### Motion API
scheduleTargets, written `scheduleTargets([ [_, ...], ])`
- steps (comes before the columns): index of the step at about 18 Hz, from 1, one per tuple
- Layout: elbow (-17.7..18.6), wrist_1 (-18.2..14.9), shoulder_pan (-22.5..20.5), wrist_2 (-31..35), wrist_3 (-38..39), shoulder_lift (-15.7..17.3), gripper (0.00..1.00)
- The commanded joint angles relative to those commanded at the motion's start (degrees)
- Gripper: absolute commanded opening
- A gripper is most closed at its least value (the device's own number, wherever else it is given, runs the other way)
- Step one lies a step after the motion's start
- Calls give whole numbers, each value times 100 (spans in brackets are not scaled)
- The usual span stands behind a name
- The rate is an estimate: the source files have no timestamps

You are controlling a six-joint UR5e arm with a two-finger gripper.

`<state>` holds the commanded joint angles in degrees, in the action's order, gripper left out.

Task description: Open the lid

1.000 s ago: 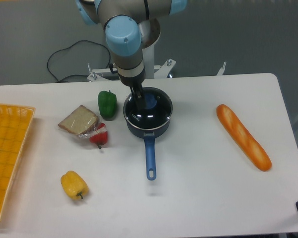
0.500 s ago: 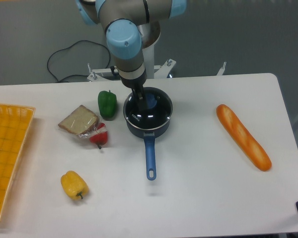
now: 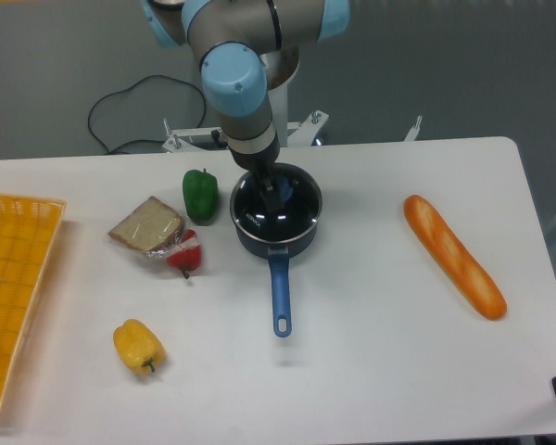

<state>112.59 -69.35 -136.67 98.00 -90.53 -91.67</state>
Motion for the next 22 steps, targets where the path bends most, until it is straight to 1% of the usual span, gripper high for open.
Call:
scheduleTargets([
  [2, 61, 0, 0, -9, 44, -26, 100],
  [7, 114, 167, -17, -26, 53, -79, 100],
  [14, 211, 211, -26, 0, 53, -97, 100],
  [22, 211, 211, -35, 18, 62, -97, 100],
])
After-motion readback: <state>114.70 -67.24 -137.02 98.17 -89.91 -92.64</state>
